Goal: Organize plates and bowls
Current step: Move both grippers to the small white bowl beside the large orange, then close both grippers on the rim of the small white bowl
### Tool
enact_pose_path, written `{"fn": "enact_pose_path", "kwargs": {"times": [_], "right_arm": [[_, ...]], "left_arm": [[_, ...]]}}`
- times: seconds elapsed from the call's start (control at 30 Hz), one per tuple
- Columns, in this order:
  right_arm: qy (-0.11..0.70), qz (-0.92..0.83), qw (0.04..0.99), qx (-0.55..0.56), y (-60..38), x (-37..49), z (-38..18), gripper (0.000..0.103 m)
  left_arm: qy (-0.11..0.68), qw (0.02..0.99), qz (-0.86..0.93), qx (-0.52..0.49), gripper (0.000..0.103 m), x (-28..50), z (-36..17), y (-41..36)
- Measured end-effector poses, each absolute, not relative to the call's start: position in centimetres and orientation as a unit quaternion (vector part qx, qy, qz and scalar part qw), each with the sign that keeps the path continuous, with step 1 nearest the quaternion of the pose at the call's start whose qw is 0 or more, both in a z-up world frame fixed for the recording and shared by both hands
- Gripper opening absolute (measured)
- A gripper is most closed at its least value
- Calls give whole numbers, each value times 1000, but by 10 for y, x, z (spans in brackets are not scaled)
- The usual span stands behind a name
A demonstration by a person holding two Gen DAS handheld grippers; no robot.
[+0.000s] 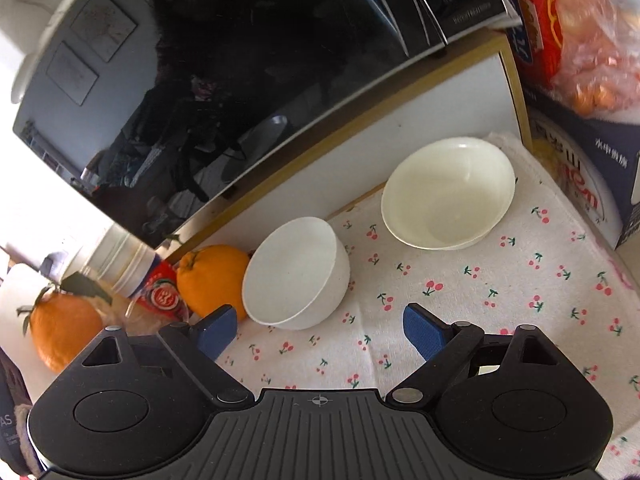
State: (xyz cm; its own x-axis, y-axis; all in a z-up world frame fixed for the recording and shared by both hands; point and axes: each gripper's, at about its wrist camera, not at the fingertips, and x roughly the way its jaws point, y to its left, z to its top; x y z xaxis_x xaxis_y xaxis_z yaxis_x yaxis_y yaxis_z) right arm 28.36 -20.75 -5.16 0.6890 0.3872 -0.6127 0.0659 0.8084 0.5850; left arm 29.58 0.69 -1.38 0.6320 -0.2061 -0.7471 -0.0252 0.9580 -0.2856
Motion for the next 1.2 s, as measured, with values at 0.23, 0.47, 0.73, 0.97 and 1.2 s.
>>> {"fn": "enact_pose_path", "kwargs": {"times": [0.23,0.47,0.73,0.97,1.2], "right_arm": [[392,101,854,326,-211,307,-72,92],[392,97,853,331,-208,323,-81,87],[392,88,853,332,-205,334,-88,61],[393,89,847,347,-209,338,-97,40],[397,89,841,356,-209,341,-103,22]], "left_arm": [[427,888,-80,-150,80,317,-25,-2],[426,886,-99,-157,55,329,-30,-4],[422,885,-109,-164,35,333,-34,0],[424,883,-115,-166,22,338,-39,-2],[422,885,-114,-160,16,339,-39,-3]]}}
